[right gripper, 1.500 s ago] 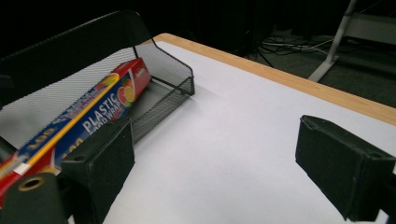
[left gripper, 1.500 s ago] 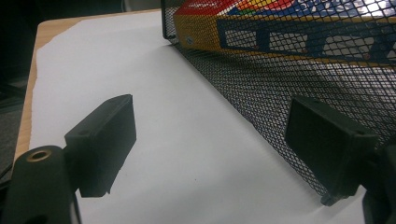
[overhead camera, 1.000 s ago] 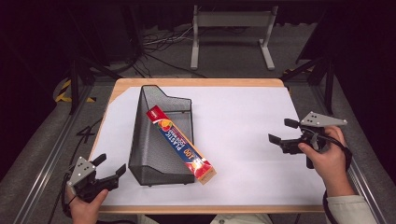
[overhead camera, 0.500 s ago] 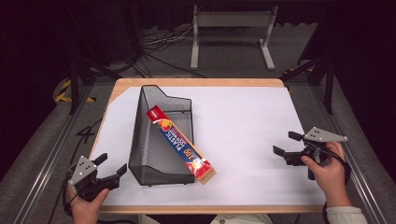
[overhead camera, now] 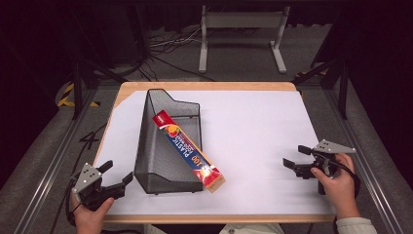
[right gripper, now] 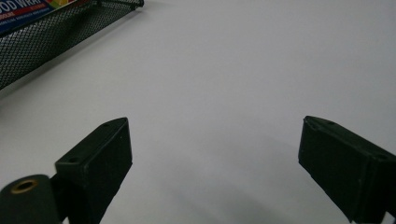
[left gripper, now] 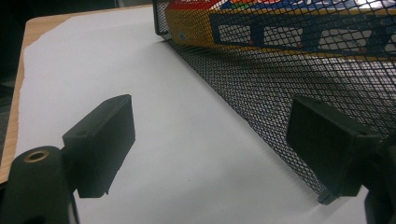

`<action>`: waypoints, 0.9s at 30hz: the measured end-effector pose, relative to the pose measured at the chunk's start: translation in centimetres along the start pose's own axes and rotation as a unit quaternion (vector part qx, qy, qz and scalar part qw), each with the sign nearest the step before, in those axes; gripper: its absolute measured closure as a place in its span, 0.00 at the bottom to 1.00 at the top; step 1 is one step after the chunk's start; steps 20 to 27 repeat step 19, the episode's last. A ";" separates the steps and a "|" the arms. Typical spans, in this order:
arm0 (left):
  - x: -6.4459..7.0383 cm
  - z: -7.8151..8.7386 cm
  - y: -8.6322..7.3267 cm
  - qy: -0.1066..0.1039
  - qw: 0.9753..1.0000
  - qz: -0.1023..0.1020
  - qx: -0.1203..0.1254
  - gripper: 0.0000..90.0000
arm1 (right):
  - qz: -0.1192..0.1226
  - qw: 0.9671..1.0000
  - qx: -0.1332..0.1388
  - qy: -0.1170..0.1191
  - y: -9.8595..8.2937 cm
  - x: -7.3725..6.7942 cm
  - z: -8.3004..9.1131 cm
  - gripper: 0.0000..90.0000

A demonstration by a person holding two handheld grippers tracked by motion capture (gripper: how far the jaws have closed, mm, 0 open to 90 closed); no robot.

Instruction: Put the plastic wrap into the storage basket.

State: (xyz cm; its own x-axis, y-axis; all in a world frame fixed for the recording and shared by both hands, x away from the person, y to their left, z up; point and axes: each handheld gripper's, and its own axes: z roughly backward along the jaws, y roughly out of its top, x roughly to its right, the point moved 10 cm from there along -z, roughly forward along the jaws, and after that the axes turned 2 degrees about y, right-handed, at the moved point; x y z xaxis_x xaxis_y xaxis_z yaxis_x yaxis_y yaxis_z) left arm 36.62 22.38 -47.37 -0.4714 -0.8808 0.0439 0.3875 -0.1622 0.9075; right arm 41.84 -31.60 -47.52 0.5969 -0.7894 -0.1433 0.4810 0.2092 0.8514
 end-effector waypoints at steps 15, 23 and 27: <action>0.2 0.0 -0.2 -0.007 1.000 -0.001 -0.004 0.18 | 0.006 0.999 -0.041 0.014 -2.1 -1.1 -1.1 0.11; 0.2 -0.1 -0.2 -0.009 1.000 0.000 -0.006 0.18 | 0.007 0.999 -0.043 0.013 -2.2 -1.3 -1.3 0.11; 0.2 -0.1 -0.2 -0.009 1.000 0.000 -0.006 0.18 | 0.007 0.999 -0.043 0.013 -2.2 -1.3 -1.3 0.11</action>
